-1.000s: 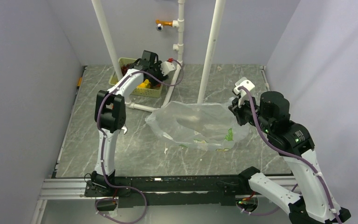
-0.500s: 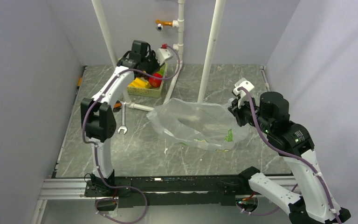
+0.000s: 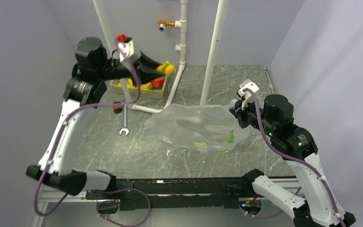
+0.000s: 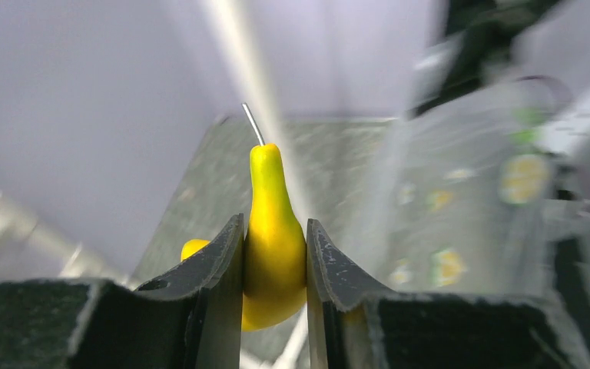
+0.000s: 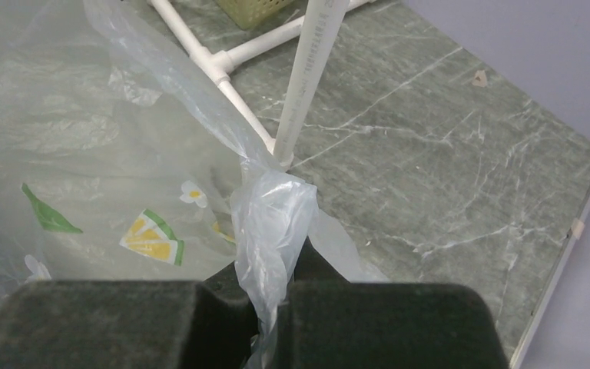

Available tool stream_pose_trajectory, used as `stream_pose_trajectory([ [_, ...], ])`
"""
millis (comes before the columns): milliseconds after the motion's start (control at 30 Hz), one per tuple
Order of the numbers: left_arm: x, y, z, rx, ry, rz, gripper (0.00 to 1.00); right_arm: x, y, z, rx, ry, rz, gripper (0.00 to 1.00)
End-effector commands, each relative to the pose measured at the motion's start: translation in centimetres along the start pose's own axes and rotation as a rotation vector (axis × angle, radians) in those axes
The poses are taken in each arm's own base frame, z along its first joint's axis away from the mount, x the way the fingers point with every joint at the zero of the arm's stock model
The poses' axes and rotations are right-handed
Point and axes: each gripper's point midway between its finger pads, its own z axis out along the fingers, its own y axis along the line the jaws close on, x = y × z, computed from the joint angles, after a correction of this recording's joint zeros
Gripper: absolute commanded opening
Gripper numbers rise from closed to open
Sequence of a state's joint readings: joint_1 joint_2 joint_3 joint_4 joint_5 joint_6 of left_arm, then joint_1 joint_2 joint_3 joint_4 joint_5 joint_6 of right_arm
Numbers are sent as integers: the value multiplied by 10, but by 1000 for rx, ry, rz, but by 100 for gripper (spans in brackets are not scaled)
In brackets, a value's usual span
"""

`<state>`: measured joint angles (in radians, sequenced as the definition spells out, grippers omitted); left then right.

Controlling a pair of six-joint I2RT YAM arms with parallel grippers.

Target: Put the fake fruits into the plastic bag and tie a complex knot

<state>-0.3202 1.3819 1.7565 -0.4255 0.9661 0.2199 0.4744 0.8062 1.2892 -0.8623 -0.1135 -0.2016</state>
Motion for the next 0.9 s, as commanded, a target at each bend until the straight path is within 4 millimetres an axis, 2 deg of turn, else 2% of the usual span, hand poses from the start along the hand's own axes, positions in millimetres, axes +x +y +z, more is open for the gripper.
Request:
stream_pose_trajectory([
  [0,-13,-96,-4,389,-68,-64,7,-10,2,0,0,-65,48,0],
  [133,-1,-149,6,558,-54,10,6,-7,5,5,-9,-56,80,0],
  [233,7,-165,19,627,-49,31,6,-9,8,6,-25,-54,103,0],
  [333,28,-167,43,661,-18,37,7,-12,12,7,-48,-69,111,0],
  [467,80,-159,82,649,110,63,9,-13,14,6,-61,-65,114,0],
  [533,102,-156,95,653,138,89,9,-12,18,5,-82,-61,115,0],
  [633,137,-161,104,663,183,171,10,-10,20,5,-91,-51,122,0],
  [700,152,-162,107,648,211,185,17,-10,20,5,-95,-50,120,0],
  [767,163,-159,108,623,242,186,29,-7,20,6,-94,-39,120,0],
  [867,163,-153,107,558,259,193,43,1,20,8,-90,-11,125,0],
])
